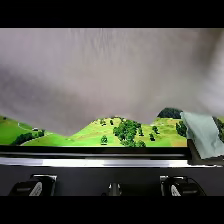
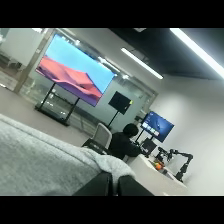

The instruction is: Fold the shirts.

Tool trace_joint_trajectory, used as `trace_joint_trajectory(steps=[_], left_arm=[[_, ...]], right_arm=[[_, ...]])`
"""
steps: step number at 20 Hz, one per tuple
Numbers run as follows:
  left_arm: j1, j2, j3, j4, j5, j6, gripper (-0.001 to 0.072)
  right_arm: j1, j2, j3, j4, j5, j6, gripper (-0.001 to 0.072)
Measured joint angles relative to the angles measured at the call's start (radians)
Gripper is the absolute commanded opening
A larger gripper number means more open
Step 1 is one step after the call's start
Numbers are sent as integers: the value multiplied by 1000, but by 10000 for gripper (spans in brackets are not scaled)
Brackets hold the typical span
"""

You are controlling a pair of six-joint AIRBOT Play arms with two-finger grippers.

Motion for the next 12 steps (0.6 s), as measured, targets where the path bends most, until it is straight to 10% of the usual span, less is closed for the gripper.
trace_joint_trajectory(steps=[12], left_arm=[[0,-172,-56,-2,-347,92,28]], right_arm=[[-2,-216,43,-47,414,4,29]])
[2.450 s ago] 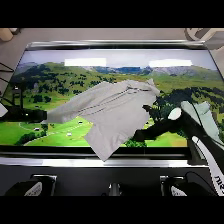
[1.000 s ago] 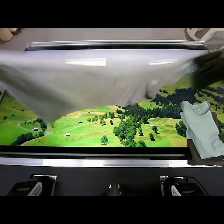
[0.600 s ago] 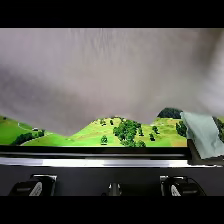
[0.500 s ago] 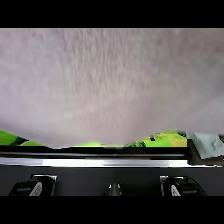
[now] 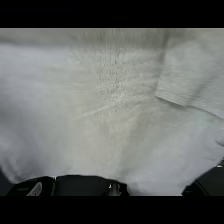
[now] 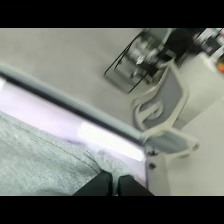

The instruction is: Fold the shirts.

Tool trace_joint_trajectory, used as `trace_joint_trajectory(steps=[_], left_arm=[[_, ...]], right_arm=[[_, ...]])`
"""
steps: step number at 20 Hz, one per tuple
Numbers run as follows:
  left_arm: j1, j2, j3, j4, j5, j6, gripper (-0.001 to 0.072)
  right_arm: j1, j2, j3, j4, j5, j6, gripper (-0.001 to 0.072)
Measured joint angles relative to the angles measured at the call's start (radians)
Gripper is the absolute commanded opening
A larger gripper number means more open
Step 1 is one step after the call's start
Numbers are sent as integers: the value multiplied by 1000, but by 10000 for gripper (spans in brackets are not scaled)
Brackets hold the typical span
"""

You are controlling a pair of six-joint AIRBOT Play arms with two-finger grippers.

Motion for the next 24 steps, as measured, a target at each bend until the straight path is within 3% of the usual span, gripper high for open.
trace_joint_trajectory(steps=[4,8,11,16,20,24], left_arm=[[0,-137,-222,3,-56,42,29],[0,-348,-399,7,4,90,29],[0,-537,-409,6,66,114,28],[0,-772,-328,-7,187,127,29],[-7,-851,-301,-12,362,131,29],[-22,-895,-294,-23,478,131,29]], right_arm=[[0,-295,-2,32,169,0,28],[0,-631,-2,121,179,24,28],[0,-817,-2,176,93,40,28],[0,-961,-2,214,-159,50,28],[0,-1017,-2,226,-365,54,28],[0,-1057,-2,227,-446,54,28]])
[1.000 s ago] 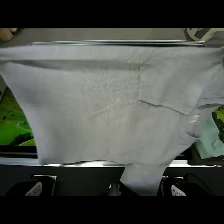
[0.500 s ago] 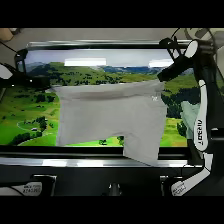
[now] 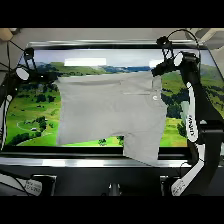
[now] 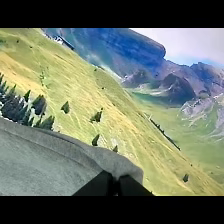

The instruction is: Fold the shirts.

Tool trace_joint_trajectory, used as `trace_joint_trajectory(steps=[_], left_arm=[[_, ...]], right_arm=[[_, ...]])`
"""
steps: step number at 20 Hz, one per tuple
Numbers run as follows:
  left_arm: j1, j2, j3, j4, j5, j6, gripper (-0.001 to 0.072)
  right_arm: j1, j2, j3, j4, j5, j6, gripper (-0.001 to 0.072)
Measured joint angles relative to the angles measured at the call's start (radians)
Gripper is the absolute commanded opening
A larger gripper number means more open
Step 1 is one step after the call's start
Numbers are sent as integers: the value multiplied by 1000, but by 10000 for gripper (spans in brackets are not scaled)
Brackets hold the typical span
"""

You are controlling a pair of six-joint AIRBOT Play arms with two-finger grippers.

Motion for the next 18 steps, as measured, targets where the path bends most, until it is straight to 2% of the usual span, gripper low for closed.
trace_joint_trajectory(steps=[4,8,11,18], left_arm=[[-12,-27,2,-7,-60,19,29],[-5,-34,-1,-8,-289,56,29],[-4,-64,-20,-5,-448,67,29],[3,-102,-36,-3,-626,99,28]], right_arm=[[0,-15,0,-32,62,-1,28],[-2,-2,0,-94,265,-12,29],[-3,-30,-13,-60,438,-8,28],[-6,-57,-63,-17,640,-8,29]])
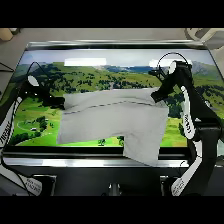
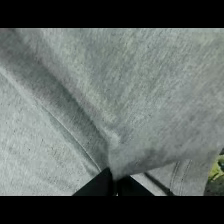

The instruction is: Fold the shirts.

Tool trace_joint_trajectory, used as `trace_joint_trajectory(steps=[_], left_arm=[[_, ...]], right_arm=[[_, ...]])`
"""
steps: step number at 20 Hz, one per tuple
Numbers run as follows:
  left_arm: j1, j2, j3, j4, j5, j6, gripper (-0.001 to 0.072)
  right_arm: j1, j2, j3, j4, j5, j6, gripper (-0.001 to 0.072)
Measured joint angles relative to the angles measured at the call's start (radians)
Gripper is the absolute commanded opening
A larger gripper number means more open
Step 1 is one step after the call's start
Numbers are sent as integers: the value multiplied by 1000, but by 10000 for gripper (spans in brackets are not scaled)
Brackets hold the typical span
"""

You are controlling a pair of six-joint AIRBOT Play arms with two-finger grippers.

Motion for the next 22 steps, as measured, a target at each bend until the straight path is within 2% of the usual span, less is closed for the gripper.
trace_joint_trajectory(steps=[4,9,10,11,12,15,19,20,22], left_arm=[[32,-3,18,-3,-61,23,28],[46,-23,26,-11,-70,29,45],[43,-30,26,-14,-71,28,191],[40,-34,27,-16,-77,28,430],[40,-36,28,-22,-90,27,499],[60,-22,28,-24,-137,8,499],[117,74,-16,-26,-178,-27,480],[129,113,-62,-26,-180,-29,448],[144,216,-226,-26,-162,-31,451]], right_arm=[[-28,7,-6,-37,45,-7,29],[-33,1,-20,-24,39,11,29],[-30,-2,-22,-21,32,15,59],[-27,-3,-23,-18,29,20,171],[-28,-2,-23,-16,29,23,301],[-53,28,-24,-27,69,17,438],[-138,108,-52,-29,159,1,447],[-155,143,-90,-28,163,1,442],[-174,226,-204,-20,144,1,438]])
